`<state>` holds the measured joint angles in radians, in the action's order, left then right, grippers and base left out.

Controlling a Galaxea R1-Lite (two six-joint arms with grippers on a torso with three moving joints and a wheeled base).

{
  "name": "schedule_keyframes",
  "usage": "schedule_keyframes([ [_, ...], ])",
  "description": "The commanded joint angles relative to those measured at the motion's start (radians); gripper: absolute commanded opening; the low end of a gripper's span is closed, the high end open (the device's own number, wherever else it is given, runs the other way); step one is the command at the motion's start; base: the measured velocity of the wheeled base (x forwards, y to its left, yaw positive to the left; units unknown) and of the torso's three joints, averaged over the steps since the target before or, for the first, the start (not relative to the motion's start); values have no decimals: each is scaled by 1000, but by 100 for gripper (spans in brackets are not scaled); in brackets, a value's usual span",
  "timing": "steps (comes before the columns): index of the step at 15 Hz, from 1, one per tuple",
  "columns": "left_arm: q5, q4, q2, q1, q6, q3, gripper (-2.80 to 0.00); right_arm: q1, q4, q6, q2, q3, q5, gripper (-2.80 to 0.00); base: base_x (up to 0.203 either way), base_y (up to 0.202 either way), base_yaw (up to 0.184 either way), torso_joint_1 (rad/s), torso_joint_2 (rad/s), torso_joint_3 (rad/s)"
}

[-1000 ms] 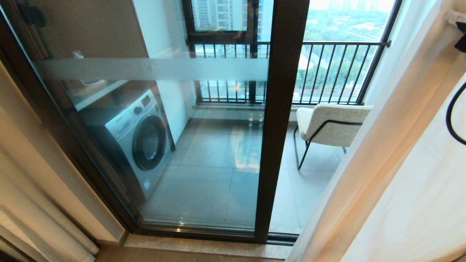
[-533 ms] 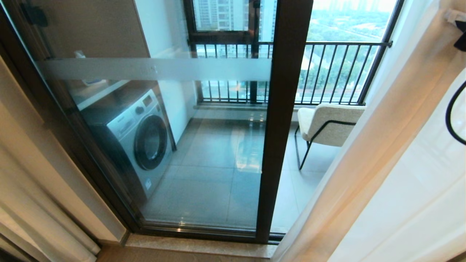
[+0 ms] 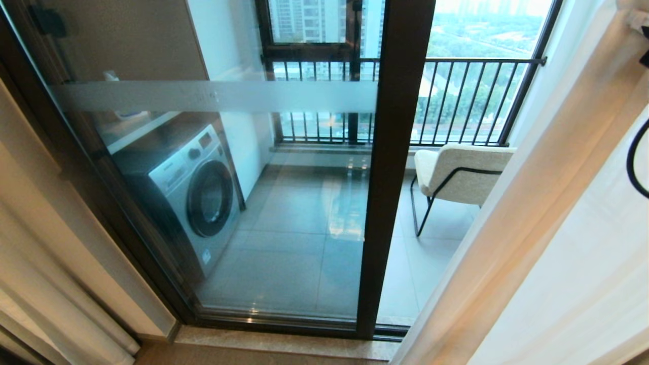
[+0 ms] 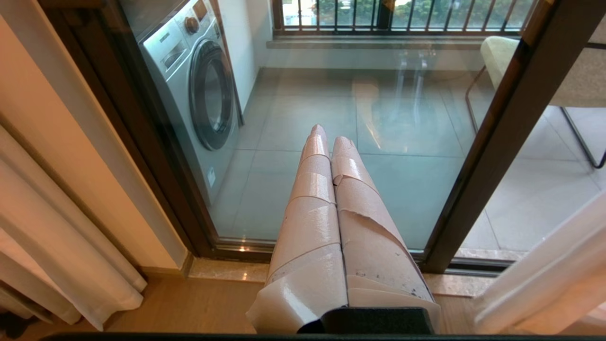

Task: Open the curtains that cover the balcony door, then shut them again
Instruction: Close the inner curtains on both sides

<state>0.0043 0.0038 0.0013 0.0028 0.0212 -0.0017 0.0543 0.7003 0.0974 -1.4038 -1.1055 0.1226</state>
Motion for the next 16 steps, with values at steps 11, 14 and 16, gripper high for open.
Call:
schedule_keyframes([
  [11,0,0,-1,0,0,0,-280,-146,-1,-29,-132,-246,-1,-280,0,0,0,0,0,0],
  [14,0,1,0,0,0,0,-280,-227,4,-44,-148,-252,-3,-280,0,0,0,0,0,0],
  [16,0,-1,0,0,0,0,-280,-280,2,-45,-177,-294,-47,-280,0,0,0,0,0,0],
])
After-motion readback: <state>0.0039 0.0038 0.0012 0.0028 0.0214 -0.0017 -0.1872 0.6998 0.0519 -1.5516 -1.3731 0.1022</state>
